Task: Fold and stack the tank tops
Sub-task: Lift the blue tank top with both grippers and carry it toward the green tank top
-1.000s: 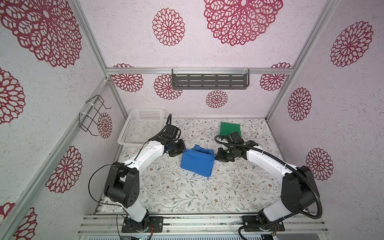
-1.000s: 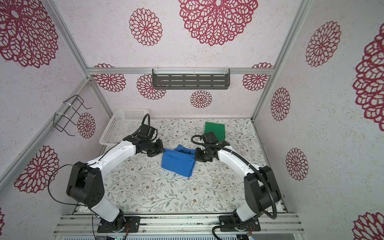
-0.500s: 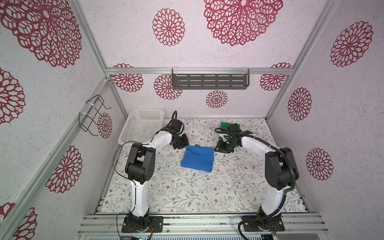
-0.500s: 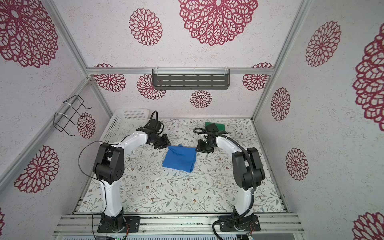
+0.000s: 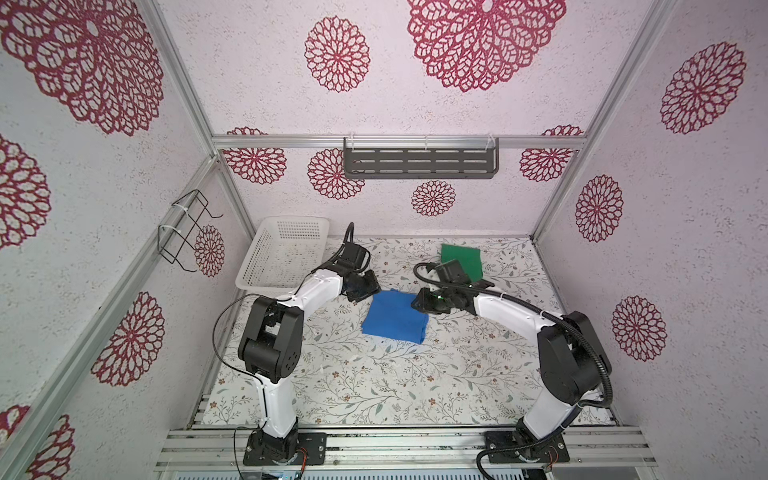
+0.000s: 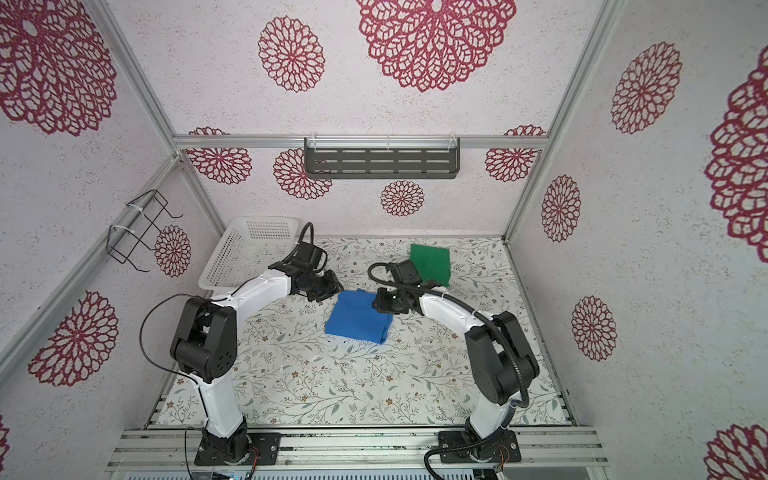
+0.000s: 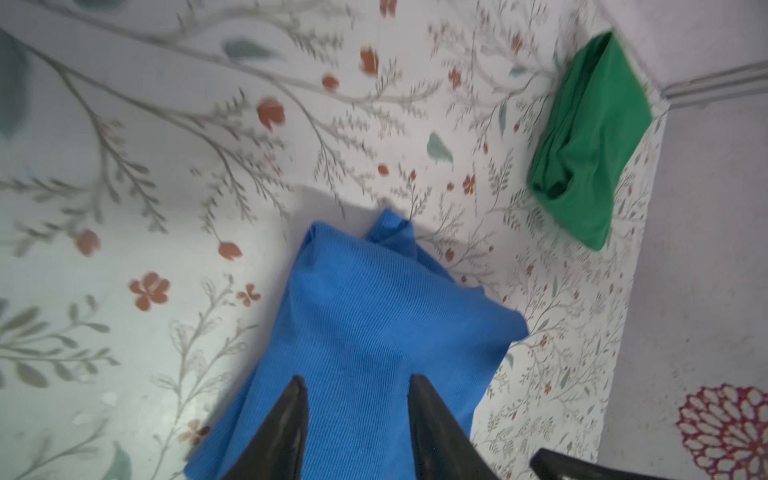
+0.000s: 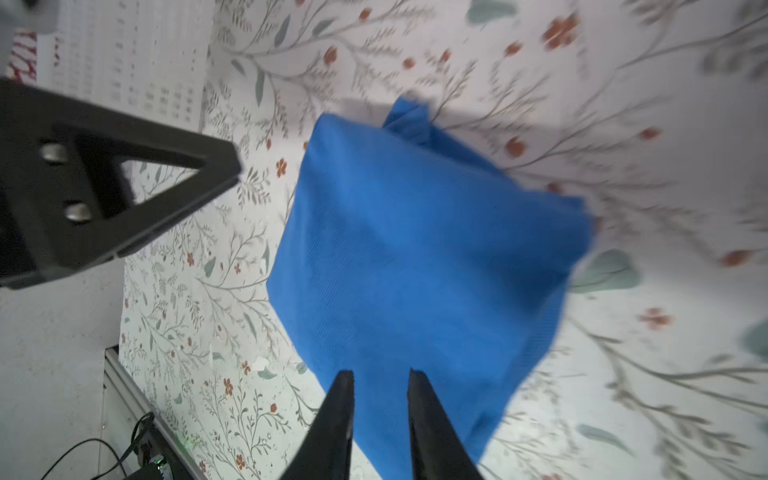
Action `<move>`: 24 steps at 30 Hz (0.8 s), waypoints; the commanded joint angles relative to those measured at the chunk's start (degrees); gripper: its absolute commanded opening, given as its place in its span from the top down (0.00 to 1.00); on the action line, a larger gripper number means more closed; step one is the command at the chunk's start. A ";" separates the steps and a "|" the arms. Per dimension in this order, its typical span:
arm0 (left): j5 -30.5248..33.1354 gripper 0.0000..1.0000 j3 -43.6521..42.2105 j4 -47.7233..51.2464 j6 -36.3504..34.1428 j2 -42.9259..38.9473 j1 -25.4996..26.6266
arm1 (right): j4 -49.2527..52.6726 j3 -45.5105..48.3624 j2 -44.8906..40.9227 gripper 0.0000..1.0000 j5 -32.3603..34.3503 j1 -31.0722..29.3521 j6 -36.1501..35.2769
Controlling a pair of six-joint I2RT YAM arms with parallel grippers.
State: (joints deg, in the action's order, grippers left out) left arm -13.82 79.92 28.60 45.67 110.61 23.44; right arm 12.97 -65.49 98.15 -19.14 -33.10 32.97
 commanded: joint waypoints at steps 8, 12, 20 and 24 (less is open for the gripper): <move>7.44 0.58 -15.01 -9.16 8.08 -7.19 5.01 | -11.46 17.38 -1.40 0.77 3.76 -1.51 8.72; 10.93 0.57 -20.57 -7.72 10.71 -18.54 7.81 | -1.78 20.33 -7.79 0.78 7.98 1.37 3.69; 12.88 0.54 -16.79 -1.64 8.72 -23.63 8.28 | 3.37 14.58 -16.13 0.74 6.98 6.97 -0.87; 9.90 0.55 -13.23 -2.67 9.53 -17.10 8.64 | -2.32 9.08 -8.65 0.76 3.41 6.45 1.40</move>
State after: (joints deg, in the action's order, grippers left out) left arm -3.31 65.76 24.62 54.94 89.23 31.88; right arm 13.89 -53.15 85.45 -13.45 -26.11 34.50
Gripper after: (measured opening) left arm 0.451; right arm 0.242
